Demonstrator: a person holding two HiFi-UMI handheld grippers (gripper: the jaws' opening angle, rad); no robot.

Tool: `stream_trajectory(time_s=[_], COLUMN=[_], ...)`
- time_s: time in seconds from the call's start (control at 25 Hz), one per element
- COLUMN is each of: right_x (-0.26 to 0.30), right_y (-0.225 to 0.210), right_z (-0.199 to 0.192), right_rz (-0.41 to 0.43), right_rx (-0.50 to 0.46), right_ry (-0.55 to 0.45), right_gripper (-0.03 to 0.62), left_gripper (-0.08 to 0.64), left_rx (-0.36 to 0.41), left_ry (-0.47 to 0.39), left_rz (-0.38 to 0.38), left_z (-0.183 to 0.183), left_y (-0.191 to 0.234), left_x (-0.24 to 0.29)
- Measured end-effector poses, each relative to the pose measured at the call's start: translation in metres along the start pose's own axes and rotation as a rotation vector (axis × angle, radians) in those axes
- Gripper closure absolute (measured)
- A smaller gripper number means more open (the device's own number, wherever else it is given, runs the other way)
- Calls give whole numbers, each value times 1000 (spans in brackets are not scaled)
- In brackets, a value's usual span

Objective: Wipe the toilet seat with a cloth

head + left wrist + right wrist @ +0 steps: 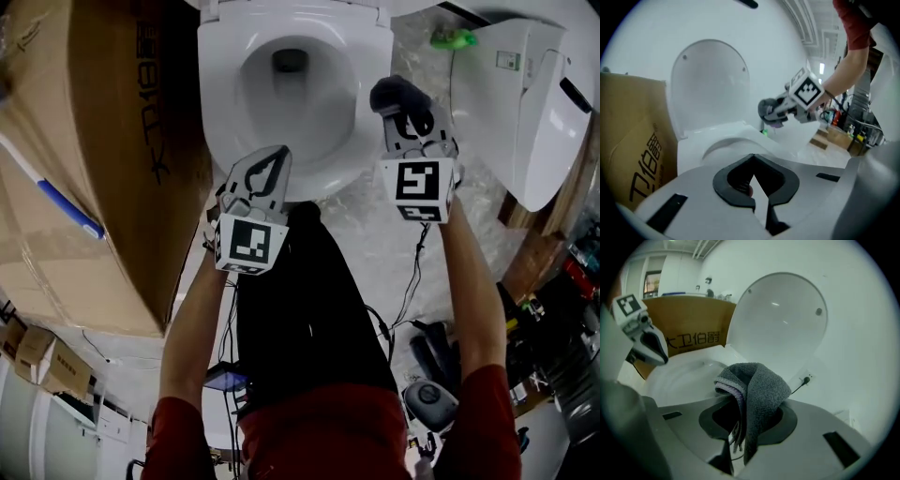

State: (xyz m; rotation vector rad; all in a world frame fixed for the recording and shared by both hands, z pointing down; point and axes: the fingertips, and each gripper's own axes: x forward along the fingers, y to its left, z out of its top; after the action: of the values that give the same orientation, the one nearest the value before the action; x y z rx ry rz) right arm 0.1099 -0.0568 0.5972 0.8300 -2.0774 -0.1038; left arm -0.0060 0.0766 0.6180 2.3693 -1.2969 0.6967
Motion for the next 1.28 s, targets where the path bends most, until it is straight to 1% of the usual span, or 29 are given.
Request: stream_trajectory(time_s=[0.08, 0.16, 0.2, 0.24, 0.28, 0.32, 0.36, 0.4, 0.48, 0.64, 0.84, 1.04, 1.16, 1.28], right_x=[27, 51, 62, 71, 80, 89, 99, 108, 125, 146, 149, 140, 122, 100], right_y=[-8, -15, -18, -20, -22, -23, -24, -25, -27, -30, -26, -14, 2, 21], right_z=[3, 6, 8, 9, 11, 13, 14, 15, 15, 5, 2, -9, -29, -51], right_rz=[-10, -15, -16, -19, -22, -23, -22, -20, -17, -4, 15, 96, 146, 176], right_rx=[-102, -201, -246, -291, -342, -397, -450, -494, -543, -583, -598, -530, -503, -457], right_ry=[36, 68, 80, 90, 98, 107, 117, 126, 141, 188, 237, 298, 329, 341], right_gripper=[508, 508, 508, 508, 508, 508, 508, 508, 508, 508, 512, 512, 512, 512], left_gripper=[548, 548, 548, 548, 548, 548, 548, 548, 548, 548, 548, 548, 548, 548], left_rx=[16, 15, -19, -92, -186, -257, -290, -304, -320, -320, -312, -303, -305, -307], left_ry=[-106, -169, -195, -232, -276, -314, -337, -350, -356, -334, -312, -304, -310, -324], left_rz=[36, 60, 72, 95, 126, 155, 175, 188, 197, 193, 171, 149, 156, 168], left_z=[26, 43, 48, 53, 57, 60, 63, 64, 63, 56, 48, 49, 50, 52], left_y=[15, 27, 32, 38, 45, 52, 59, 64, 72, 78, 75, 63, 58, 53], left_x=[-5, -11, -14, -17, -20, -23, -25, -25, -26, -25, -25, -29, -32, -36])
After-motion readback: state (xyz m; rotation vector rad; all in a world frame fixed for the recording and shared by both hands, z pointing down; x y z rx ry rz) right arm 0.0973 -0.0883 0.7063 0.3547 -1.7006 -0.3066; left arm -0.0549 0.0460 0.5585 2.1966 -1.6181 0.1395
